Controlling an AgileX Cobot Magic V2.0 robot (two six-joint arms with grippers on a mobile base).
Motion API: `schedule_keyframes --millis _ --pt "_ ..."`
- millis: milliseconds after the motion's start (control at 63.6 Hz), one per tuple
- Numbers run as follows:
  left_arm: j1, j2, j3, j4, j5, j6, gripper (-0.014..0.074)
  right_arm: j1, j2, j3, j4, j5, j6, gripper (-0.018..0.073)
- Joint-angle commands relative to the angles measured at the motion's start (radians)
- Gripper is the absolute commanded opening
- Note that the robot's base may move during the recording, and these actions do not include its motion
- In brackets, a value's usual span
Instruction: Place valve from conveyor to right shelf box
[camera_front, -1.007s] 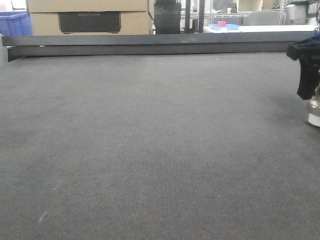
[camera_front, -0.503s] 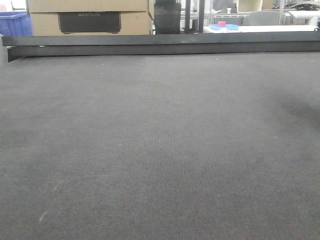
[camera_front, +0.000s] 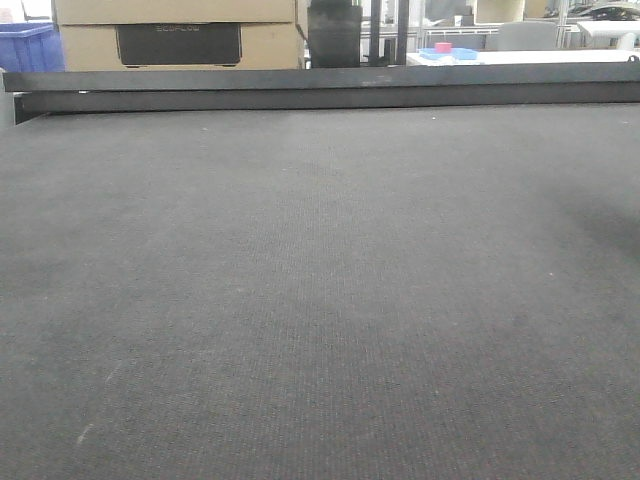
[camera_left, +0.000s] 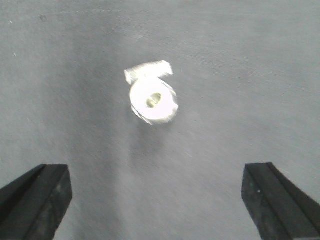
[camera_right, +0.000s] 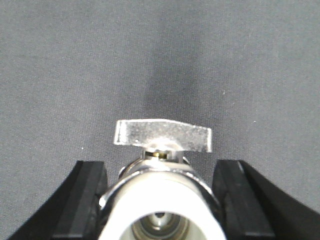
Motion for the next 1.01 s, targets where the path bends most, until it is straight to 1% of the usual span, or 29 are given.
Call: schedule_keyframes --millis 0,94,252,488,912,991 --pt "0.017 0.060 -0.025 -0.023 -0.014 0.033 0.0599 -0.004 -0.021 -0.006 0.001 -0.045 -0.005 -0.0155" --pt "0.025 0.112 -0.025 -0.062 -0.028 0.071 0.0599 -0.004 -0.021 -0.006 0.001 -0.052 -0.005 -0.0155" --pt "0.026 0.185 -0.025 -0.092 -0.058 0.073 0.0599 -0.004 -0.021 -0.006 0.004 -0.058 -0.005 -0.0155" --pt "0.028 0.276 -0.025 -0.093 -0.117 0.071 0.0599 -0.004 -0.021 -0.006 0.003 -0.066 -0.005 -0.0155" --pt "0.030 0.363 -0.025 -0.093 -0.139 0.067 0.0598 -0.004 -0.021 -0.006 0.003 -0.066 -0.005 -0.0155" --pt "0.030 0.364 -0.025 -0.093 -0.141 0.060 0.0573 -0.004 -0.021 -0.006 0.003 -0.066 -0.005 -0.0155"
